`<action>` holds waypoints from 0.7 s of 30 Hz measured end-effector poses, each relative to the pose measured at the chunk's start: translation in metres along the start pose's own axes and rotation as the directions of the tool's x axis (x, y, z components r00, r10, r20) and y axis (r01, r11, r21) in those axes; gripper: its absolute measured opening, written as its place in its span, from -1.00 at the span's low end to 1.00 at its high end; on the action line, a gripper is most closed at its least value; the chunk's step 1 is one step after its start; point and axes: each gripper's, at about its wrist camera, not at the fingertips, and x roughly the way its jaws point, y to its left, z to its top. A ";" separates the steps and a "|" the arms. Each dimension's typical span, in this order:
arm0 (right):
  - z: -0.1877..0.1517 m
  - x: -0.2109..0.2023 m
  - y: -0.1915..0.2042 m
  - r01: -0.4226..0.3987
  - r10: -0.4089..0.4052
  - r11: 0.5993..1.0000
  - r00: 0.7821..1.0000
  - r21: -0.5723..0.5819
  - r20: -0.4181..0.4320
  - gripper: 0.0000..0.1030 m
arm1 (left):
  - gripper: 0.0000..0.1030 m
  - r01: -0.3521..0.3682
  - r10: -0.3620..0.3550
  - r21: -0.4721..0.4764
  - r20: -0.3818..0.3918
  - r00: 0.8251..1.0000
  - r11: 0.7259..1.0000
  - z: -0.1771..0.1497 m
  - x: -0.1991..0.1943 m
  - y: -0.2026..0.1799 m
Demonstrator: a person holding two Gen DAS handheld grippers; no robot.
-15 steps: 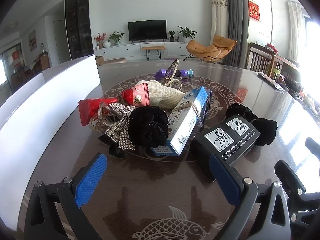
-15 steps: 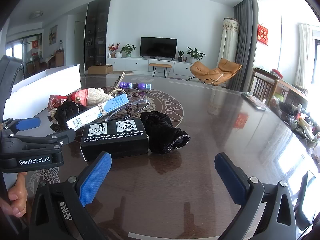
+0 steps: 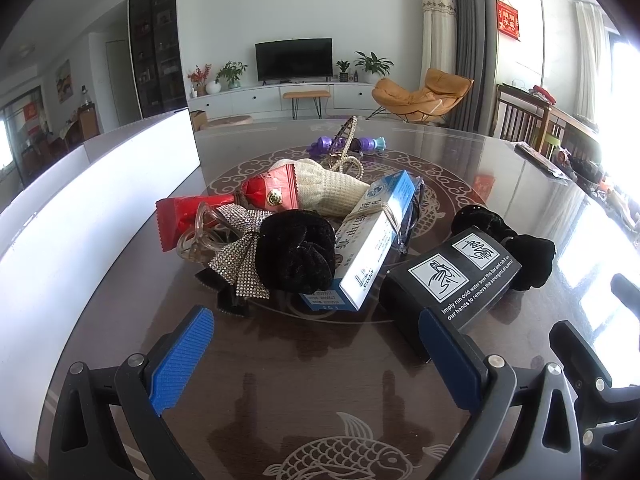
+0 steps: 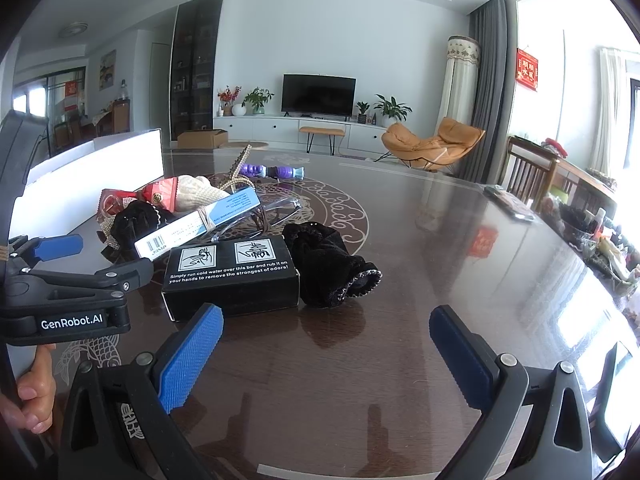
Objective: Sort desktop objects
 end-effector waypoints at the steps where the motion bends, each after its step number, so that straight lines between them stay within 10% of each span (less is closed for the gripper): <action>1: 0.000 0.000 0.000 0.000 0.000 1.000 1.000 0.000 0.000 1.00 | 1.00 0.000 0.000 0.000 0.000 1.000 1.000 0.000 0.000 0.000; 21: 0.000 0.000 0.000 -0.001 0.001 1.000 1.000 -0.001 0.000 1.00 | 1.00 0.002 -0.002 -0.006 -0.006 1.000 1.000 -0.001 0.002 0.000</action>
